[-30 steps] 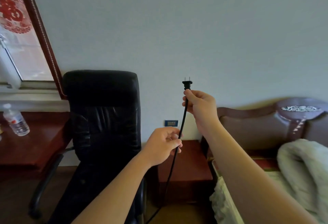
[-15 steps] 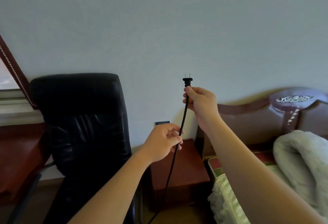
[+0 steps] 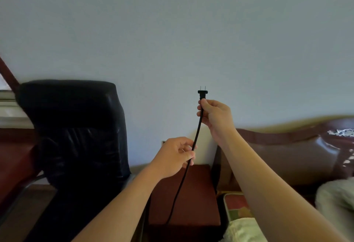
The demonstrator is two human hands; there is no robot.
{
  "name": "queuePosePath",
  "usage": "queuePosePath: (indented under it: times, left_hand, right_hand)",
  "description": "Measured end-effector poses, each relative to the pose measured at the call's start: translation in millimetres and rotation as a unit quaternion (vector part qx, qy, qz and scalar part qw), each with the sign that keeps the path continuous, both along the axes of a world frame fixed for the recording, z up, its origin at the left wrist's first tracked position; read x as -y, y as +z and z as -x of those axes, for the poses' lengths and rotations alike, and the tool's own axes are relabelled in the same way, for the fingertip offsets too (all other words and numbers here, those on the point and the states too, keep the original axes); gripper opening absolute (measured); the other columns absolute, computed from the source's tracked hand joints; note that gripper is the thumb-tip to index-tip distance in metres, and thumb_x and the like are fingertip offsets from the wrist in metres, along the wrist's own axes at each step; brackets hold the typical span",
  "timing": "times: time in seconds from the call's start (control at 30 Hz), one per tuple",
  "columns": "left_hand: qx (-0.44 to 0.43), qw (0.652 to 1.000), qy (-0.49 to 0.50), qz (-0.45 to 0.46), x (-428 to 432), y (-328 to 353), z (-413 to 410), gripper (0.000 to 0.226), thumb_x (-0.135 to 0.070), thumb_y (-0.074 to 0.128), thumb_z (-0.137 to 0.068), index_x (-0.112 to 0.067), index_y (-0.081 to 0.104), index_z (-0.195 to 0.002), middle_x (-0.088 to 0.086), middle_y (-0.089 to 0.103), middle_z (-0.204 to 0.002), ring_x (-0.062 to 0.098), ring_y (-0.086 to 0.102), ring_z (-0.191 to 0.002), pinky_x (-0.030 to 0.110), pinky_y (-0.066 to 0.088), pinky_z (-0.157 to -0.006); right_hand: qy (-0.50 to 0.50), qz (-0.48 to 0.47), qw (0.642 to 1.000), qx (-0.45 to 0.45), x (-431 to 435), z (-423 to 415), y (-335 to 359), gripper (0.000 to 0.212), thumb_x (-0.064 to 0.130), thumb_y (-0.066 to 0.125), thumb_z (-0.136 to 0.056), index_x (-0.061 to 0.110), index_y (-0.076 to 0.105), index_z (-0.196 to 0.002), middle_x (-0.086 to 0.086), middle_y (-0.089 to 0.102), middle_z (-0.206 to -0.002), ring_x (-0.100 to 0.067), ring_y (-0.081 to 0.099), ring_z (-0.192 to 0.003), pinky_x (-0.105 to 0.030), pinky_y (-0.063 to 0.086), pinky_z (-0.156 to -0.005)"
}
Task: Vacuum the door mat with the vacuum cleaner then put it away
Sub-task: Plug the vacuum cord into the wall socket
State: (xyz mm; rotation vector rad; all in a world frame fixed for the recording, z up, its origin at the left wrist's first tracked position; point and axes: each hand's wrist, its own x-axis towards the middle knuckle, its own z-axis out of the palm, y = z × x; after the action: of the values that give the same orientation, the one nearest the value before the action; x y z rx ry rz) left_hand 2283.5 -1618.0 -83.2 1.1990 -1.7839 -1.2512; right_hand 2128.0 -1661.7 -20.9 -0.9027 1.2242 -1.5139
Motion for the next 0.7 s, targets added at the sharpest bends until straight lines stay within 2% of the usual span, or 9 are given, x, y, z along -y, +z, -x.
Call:
queuePosePath:
  times: [0.13,0.3,0.43,0.53,0.6,0.7]
  left_hand:
    - [-0.01,1.0,0.011,-0.02,24,-8,13,0.011,-0.003,0.061,-0.097,-0.009,0.068,-0.103,0.006,0.069,-0.077,0.015,0.07,-0.071,0.042,0.061,-0.076]
    - [-0.003,0.999,0.022,-0.036,57,-27,8,0.013,-0.007,0.062,-0.097,-0.015,0.068,-0.106,0.015,0.072,-0.085,0.026,0.073,-0.08,0.044,0.062,-0.078]
    - [-0.004,0.998,0.026,-0.051,90,-44,-8,0.014,-0.007,0.061,-0.098,-0.013,0.068,-0.108,0.007,0.07,-0.081,0.019,0.072,-0.077,0.042,0.061,-0.077]
    - [0.003,0.998,0.029,-0.059,119,-57,-20,0.012,-0.008,0.061,-0.098,-0.011,0.068,-0.107,0.01,0.071,-0.082,0.021,0.073,-0.078,0.042,0.061,-0.076]
    - [0.003,0.997,0.028,-0.067,138,-68,-28,0.009,-0.011,0.061,-0.098,-0.012,0.069,-0.104,0.01,0.072,-0.081,0.024,0.073,-0.079,0.044,0.061,-0.076]
    - [0.012,0.996,0.015,-0.089,164,-89,-37,0.009,-0.02,0.061,-0.1,-0.016,0.067,-0.104,0.001,0.071,-0.081,0.02,0.074,-0.079,0.043,0.063,-0.077]
  right_hand:
    - [0.017,-0.017,1.0,0.0,33,12,-10,0.014,0.016,0.062,-0.099,0.005,0.071,-0.097,-0.002,0.067,-0.078,-0.012,0.062,-0.063,-0.025,0.053,-0.065]
    - [0.039,-0.038,0.998,-0.004,73,7,-30,0.017,0.015,0.061,-0.099,0.001,0.07,-0.102,-0.003,0.066,-0.079,-0.012,0.06,-0.062,-0.024,0.053,-0.064]
    - [0.05,-0.055,0.997,-0.014,106,-8,-44,0.02,0.015,0.061,-0.1,-0.001,0.07,-0.106,-0.004,0.066,-0.082,-0.013,0.061,-0.064,-0.026,0.055,-0.066]
    - [0.053,-0.066,0.996,-0.02,134,-20,-55,0.02,0.016,0.06,-0.1,-0.001,0.069,-0.107,-0.003,0.066,-0.082,-0.013,0.061,-0.065,-0.027,0.055,-0.067]
    - [0.051,-0.081,0.995,-0.02,152,-28,-65,0.02,0.016,0.06,-0.1,0.0,0.068,-0.108,-0.004,0.066,-0.083,-0.014,0.061,-0.065,-0.028,0.054,-0.068]
    - [0.044,-0.108,0.993,-0.021,177,-36,-85,0.018,0.015,0.06,-0.1,0.001,0.068,-0.107,-0.004,0.065,-0.082,-0.014,0.061,-0.064,-0.027,0.053,-0.065]
